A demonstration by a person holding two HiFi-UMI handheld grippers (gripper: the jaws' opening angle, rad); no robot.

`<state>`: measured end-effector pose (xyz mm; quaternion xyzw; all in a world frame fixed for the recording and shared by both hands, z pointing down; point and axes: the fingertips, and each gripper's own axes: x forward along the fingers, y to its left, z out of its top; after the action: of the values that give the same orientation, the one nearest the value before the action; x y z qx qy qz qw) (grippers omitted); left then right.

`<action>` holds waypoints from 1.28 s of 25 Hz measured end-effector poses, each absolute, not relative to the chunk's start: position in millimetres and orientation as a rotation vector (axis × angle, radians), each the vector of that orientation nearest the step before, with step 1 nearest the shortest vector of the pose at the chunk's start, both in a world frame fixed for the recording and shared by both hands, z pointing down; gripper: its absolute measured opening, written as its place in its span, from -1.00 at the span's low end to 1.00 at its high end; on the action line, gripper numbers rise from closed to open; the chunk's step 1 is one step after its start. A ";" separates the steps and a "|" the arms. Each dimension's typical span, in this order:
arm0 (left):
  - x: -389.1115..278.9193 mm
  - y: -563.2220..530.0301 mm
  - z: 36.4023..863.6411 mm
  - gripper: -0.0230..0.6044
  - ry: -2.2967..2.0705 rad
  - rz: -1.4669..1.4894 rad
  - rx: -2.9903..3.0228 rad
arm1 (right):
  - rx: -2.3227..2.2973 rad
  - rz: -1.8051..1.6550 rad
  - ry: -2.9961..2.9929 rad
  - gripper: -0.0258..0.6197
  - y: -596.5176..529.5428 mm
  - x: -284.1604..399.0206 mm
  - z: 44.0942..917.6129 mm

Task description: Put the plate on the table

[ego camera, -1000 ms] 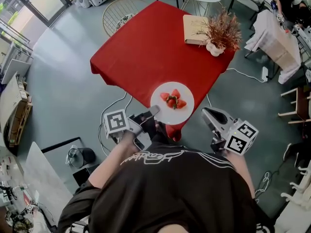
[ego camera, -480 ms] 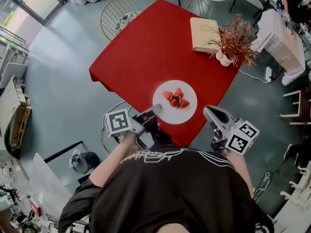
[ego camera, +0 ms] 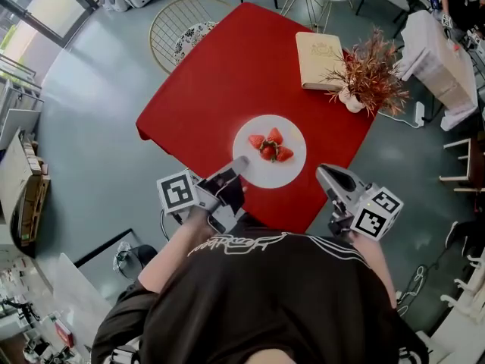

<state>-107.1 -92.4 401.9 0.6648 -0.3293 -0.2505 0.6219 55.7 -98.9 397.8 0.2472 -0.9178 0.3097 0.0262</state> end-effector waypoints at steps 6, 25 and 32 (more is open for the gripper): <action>-110.9 -106.2 403.9 -0.88 -0.759 -0.570 1.502 | 0.756 0.981 -2.828 -0.90 -111.0 51.8 402.3; -131.0 -185.0 397.5 -0.88 -0.795 -0.554 1.514 | 0.834 1.038 -2.784 -0.90 -148.8 53.8 405.5; -143.3 -220.3 408.5 -0.88 -0.811 -0.544 1.526 | 0.863 1.051 -2.775 -0.90 -162.0 42.6 404.4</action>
<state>-143.3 -220.3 408.5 0.6627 -0.3524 -0.2365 0.6170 42.6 -162.0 404.4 0.2791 -0.8977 0.3399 0.0259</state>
